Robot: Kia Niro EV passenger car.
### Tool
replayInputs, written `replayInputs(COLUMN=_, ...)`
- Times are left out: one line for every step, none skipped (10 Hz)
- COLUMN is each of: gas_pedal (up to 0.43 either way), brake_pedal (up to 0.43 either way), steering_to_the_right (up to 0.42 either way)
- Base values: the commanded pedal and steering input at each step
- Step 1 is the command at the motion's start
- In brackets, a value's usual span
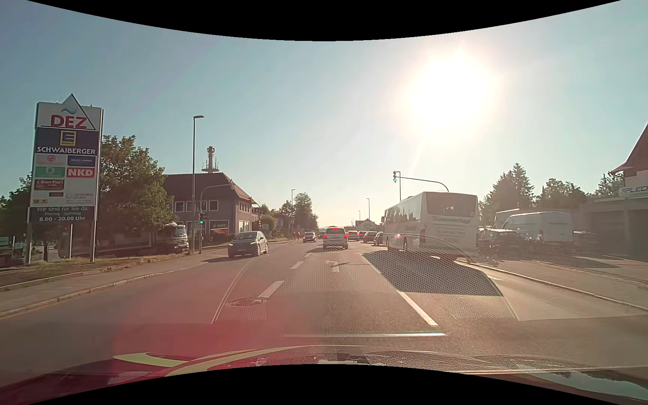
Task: Follow the waypoints while adhering to traffic rules and regulations
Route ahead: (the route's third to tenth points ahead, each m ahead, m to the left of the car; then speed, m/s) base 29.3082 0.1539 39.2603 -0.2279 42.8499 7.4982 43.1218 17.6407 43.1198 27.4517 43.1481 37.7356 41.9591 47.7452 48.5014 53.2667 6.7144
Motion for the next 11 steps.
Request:
replayInputs(gas_pedal=0.000, brake_pedal=0.104, steering_to_the_right=0.000)
replayInputs(gas_pedal=0.000, brake_pedal=0.104, steering_to_the_right=-0.001)
replayInputs(gas_pedal=0.000, brake_pedal=0.104, steering_to_the_right=-0.001)
replayInputs(gas_pedal=0.000, brake_pedal=0.110, steering_to_the_right=0.000)
replayInputs(gas_pedal=0.000, brake_pedal=0.110, steering_to_the_right=0.000)
replayInputs(gas_pedal=0.000, brake_pedal=0.116, steering_to_the_right=-0.001)
replayInputs(gas_pedal=0.000, brake_pedal=0.122, steering_to_the_right=0.000)
replayInputs(gas_pedal=0.000, brake_pedal=0.122, steering_to_the_right=0.000)
replayInputs(gas_pedal=0.000, brake_pedal=0.128, steering_to_the_right=0.000)
replayInputs(gas_pedal=0.000, brake_pedal=0.134, steering_to_the_right=0.000)
replayInputs(gas_pedal=0.000, brake_pedal=0.140, steering_to_the_right=0.001)
